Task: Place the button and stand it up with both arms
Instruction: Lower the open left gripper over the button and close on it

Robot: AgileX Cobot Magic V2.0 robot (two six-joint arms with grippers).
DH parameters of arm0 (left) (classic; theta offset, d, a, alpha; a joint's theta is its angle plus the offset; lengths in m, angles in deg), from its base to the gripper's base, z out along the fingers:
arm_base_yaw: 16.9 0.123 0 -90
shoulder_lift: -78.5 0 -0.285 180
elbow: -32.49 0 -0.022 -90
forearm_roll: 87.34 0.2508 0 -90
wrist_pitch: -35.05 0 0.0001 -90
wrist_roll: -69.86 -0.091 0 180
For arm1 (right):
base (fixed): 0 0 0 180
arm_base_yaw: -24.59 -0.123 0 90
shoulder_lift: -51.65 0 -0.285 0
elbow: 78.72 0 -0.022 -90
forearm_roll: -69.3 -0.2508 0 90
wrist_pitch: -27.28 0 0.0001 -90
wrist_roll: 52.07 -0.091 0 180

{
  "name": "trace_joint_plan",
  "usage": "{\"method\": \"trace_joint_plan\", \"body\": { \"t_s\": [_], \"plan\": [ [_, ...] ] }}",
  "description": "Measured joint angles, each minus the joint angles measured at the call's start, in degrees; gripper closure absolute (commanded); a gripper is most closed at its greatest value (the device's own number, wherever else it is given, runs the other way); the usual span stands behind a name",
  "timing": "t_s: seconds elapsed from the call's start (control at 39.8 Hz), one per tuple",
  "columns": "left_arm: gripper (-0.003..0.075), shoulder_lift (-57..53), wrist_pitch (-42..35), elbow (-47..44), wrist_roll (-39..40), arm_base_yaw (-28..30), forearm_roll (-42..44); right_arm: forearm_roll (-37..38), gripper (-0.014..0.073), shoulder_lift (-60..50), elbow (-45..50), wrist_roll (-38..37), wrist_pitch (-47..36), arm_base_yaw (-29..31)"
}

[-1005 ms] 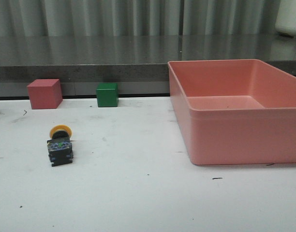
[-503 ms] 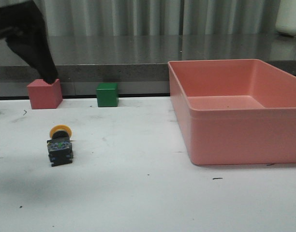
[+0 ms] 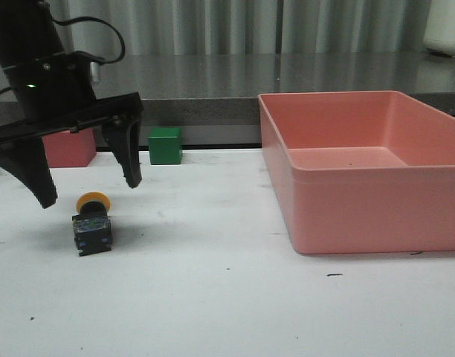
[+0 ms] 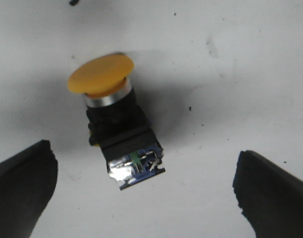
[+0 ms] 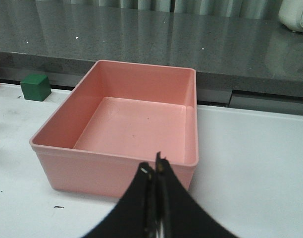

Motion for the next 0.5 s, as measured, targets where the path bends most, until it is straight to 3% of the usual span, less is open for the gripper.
{"method": "trace_joint_plan", "body": {
  "t_s": [0.33,0.5],
  "plan": [
    [0.0032,7.66,2.86,4.96,2.86,-0.10,3.57,0.00,0.0662,0.00,0.00,0.00,0.00,0.00],
    [0.0142,9.26,2.86,5.62,3.06,-0.10,4.00,0.00,0.0662,0.00,0.00,0.00,0.00,0.00]
  ]
}}
